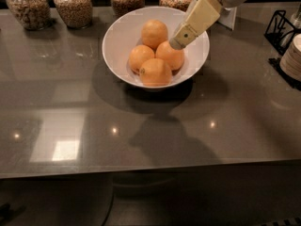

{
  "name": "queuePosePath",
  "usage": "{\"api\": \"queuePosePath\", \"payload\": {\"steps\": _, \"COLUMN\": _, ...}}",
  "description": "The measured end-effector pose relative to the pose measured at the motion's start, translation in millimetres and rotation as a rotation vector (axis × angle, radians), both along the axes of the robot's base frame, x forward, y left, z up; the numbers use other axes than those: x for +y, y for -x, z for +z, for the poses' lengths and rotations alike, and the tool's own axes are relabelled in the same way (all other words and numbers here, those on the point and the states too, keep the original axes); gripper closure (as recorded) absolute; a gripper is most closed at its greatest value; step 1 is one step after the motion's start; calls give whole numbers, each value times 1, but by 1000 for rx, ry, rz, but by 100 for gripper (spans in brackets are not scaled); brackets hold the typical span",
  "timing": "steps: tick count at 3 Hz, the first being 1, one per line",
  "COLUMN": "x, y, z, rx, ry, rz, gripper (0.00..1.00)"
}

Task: Pick orange from white bowl

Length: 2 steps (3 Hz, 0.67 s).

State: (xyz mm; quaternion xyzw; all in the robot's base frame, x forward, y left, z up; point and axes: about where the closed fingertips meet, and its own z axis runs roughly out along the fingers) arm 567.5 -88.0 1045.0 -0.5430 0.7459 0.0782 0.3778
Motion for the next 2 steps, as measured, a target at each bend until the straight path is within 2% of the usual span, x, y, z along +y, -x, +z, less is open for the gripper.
{"api": "queuePosePath", "payload": {"steps": 1, "x": 4, "y": -12, "z": -5, "rx": -34, "ry": -42, "rz": -38, "gripper": 0}}
{"api": "queuePosePath", "payload": {"steps": 2, "x": 20, "y": -39, "z": -35, "rx": -45, "ry": -111, "rz": -120, "gripper": 0}}
